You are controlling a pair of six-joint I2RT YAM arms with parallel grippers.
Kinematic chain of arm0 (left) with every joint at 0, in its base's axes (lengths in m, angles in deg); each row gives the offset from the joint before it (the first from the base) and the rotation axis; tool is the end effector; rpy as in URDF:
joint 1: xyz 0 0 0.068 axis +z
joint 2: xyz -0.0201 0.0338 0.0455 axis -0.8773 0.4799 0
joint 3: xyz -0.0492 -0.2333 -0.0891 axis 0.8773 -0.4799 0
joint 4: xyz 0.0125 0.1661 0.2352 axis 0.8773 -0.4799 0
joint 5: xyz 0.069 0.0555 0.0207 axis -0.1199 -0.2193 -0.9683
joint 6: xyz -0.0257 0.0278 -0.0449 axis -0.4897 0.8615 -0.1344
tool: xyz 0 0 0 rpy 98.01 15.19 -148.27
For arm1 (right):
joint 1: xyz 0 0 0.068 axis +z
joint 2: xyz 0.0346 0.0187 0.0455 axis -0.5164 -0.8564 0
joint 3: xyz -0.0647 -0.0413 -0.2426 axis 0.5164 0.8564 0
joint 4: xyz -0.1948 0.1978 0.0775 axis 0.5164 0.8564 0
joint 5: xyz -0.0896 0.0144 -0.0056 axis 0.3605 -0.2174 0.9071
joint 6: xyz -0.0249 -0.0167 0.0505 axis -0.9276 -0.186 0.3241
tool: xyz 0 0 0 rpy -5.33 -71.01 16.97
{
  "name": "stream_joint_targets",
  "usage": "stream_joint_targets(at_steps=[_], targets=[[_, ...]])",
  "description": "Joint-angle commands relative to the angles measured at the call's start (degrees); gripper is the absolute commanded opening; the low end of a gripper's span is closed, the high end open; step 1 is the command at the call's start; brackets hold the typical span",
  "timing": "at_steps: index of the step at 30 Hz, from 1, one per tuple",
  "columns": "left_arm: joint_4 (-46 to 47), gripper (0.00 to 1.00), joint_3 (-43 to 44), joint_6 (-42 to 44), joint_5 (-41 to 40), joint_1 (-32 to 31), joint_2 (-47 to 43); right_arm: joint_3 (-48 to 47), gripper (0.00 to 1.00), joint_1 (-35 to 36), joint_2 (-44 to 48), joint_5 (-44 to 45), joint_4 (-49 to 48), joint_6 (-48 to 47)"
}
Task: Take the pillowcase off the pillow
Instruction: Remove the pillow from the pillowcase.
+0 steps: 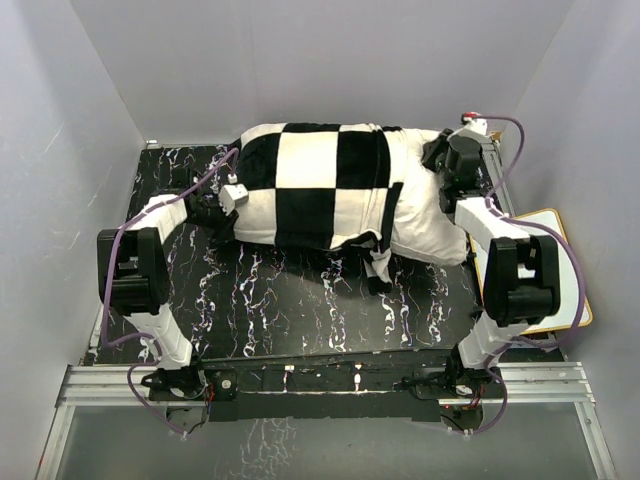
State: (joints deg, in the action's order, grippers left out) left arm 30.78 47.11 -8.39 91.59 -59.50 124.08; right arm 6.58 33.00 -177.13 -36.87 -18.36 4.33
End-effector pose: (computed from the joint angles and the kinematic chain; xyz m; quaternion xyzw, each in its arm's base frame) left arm 0.3916 -0.0115 0.1625 0.4734 0.7979 -0.1375 0.3468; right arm 0.4197 0.0119 0.2421 0.1535 0.7518 0.1181 0.6303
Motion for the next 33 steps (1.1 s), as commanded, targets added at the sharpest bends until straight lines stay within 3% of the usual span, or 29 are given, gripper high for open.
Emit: stream_joint_targets(at_steps=[1,2,8,13,14,15,16,18,19,28,33], targets=[[2.7,0.08,-2.5,1.7,-6.2,3.3,-1.3,-8.8,0.08,5.5,-6.5,-2.5,7.2,-3.4],[3.0,0.0,-3.5,2.8,-6.7,4.4,-2.6,-10.3,0.08,6.0,-7.7,-0.3,8.1,-3.8],[-0.8,0.0,-7.6,13.2,-7.0,14.9,-8.0,-26.2,0.08,5.7,-18.2,8.2,19.7,-6.5],[-1.5,0.0,-8.4,19.1,-8.2,22.4,-10.3,-31.4,0.08,4.5,-20.6,7.5,23.2,-4.5],[-2.5,0.0,-7.6,18.9,-7.2,22.7,-10.4,-31.3,0.13,4.7,-20.1,4.8,23.4,-4.5],[-4.2,0.0,-6.8,18.0,-5.9,22.8,-10.5,-31.2,0.29,5.4,-19.5,2.6,24.1,-5.0],[-6.1,0.0,-5.7,16.3,-3.7,22.7,-10.7,-31.3,0.55,6.3,-18.8,1.4,25.8,-5.9],[-8.5,0.0,-3.7,11.8,1.4,21.6,-11.1,-28.7,0.93,7.7,-15.5,0.4,28.1,-7.1],[-9.2,0.0,-3.0,9.9,2.1,20.6,-11.2,-25.8,0.98,7.7,-12.7,-0.6,28.5,-6.3],[-9.9,0.0,0.1,3.0,2.4,17.7,-12.9,1.7,0.98,4.9,18.7,-7.3,31.5,0.5],[-11.7,0.0,2.4,4.4,1.3,17.7,-12.6,10.4,0.98,4.8,28.4,-11.9,35.7,2.9]])
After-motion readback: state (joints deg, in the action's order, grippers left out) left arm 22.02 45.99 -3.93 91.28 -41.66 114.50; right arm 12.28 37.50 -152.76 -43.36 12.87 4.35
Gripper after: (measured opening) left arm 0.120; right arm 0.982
